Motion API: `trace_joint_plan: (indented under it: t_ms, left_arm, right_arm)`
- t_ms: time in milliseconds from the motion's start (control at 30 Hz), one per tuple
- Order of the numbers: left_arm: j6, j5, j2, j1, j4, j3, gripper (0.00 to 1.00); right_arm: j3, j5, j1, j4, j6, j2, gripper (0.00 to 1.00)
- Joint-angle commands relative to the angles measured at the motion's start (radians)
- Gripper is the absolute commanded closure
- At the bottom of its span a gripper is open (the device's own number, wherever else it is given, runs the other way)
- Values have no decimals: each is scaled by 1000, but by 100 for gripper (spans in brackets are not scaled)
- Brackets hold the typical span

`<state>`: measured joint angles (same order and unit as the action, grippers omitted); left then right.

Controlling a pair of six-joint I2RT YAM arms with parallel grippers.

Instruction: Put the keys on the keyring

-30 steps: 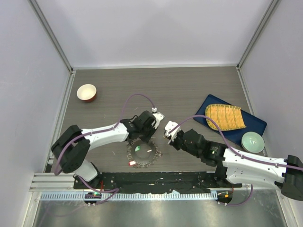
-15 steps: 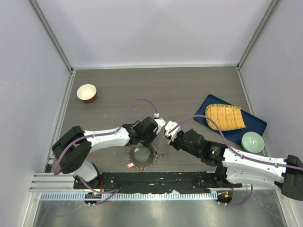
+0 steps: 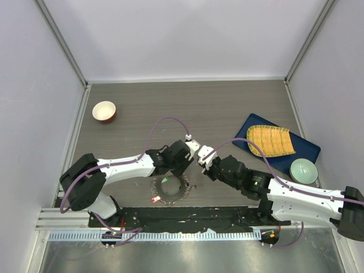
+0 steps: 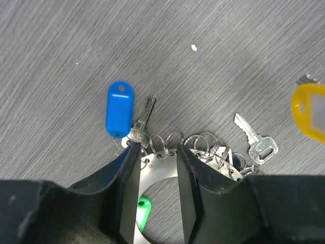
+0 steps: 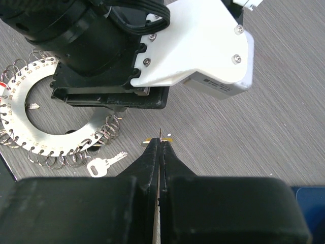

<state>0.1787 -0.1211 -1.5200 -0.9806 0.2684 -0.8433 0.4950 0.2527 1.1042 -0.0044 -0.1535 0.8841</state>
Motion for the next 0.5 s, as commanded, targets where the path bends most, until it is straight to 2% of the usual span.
trace_joint_plan:
  t_ms: [0, 67, 133, 467]
  left_arm:
    - [27, -46, 21, 0, -34, -39, 64]
    - [38, -57, -2, 3, -34, -51, 70]
    - [41, -60, -25, 2, -32, -66, 71]
    - [59, -72, -92, 2, -21, -89, 67]
  right_arm:
    - [11, 17, 3, 43, 14, -7, 99]
    - [10, 22, 5, 43, 14, -10, 99]
    - [11, 26, 3, 41, 15, -10, 99]
    - [8, 39, 5, 38, 19, -4, 99]
